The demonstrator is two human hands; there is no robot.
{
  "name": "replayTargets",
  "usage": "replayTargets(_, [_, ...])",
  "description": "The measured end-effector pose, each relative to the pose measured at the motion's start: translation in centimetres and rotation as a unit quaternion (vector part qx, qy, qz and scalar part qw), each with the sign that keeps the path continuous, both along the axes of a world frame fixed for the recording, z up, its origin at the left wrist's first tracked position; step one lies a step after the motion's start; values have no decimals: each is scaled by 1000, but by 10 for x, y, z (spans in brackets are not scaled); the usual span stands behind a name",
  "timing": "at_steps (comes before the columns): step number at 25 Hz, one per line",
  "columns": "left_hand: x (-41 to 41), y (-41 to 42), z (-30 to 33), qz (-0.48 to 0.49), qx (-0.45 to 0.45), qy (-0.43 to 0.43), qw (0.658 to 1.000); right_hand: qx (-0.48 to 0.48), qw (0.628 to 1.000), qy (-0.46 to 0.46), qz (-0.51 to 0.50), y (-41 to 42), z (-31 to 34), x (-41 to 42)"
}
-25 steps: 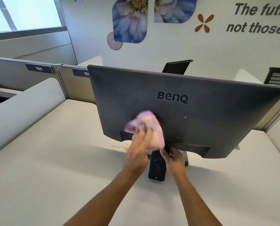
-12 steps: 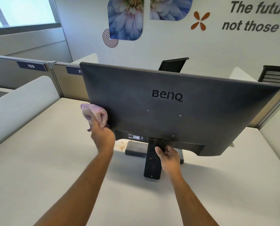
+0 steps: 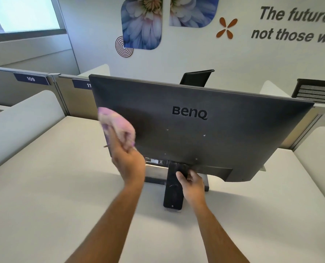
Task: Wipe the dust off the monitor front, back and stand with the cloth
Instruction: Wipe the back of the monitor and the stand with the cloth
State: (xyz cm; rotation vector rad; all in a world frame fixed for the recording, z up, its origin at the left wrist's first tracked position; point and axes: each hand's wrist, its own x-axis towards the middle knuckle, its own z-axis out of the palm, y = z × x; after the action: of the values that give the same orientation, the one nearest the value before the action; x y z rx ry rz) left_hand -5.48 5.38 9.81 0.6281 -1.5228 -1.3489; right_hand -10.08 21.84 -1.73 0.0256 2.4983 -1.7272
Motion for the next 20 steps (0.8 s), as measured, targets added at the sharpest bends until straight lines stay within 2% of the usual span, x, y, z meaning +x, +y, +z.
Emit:
replayTargets(1, [-8, -18, 13, 31, 37, 15, 999, 0, 1000, -1, 3, 0, -1, 0])
replayTargets(3, [-20, -40, 31, 35, 11, 22, 999, -3, 1000, 2, 3, 1, -1, 0])
replayTargets(5, [-30, -31, 32, 23, -102, -11, 994, -8, 1000, 3, -1, 1, -2, -1])
replayTargets(7, [-31, -7, 15, 0, -238, -27, 971, -8, 1000, 0, -4, 1, -3, -1])
replayTargets(10, [-27, 13, -21, -55, -399, -35, 915, -1, 1000, -3, -11, -1, -1, 0])
replayTargets(12, [-21, 15, -46, -78, -495, -48, 864, -3, 1000, 2, -15, -2, 1, 1])
replayTargets(15, [-4, 14, -80, -145, -601, -84, 782, -1, 1000, 15, -13, -2, 5, 1])
replayTargets(16, [2, 13, -88, -163, -617, -96, 764, -1, 1000, 16, -10, -2, 6, 1])
replayTargets(18, [11, 7, -94, -167, -611, -105, 767, 0, 1000, 15, -6, -3, 6, 1])
replayTargets(20, [13, -3, -89, -131, -570, -91, 806, 3, 1000, 10, -6, -2, 6, 2])
